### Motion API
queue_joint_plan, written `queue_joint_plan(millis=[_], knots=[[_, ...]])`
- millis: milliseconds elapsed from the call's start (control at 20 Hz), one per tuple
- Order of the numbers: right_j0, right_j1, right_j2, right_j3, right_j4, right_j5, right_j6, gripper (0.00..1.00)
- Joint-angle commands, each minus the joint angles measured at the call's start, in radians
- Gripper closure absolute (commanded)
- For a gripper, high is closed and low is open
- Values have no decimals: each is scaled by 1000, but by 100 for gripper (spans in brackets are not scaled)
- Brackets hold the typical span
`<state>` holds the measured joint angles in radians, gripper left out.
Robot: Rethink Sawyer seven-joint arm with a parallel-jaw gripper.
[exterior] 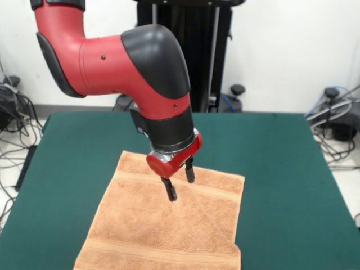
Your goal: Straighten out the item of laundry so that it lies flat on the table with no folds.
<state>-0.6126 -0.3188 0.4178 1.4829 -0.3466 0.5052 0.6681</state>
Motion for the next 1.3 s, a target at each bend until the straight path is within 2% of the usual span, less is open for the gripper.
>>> queue_joint_plan(millis=[50,700,1300], knots=[[53,28,-71,99,39,-58,323,0],[106,4,-117,163,75,-135,371,0],[165,23,-169,207,116,-232,379,0]])
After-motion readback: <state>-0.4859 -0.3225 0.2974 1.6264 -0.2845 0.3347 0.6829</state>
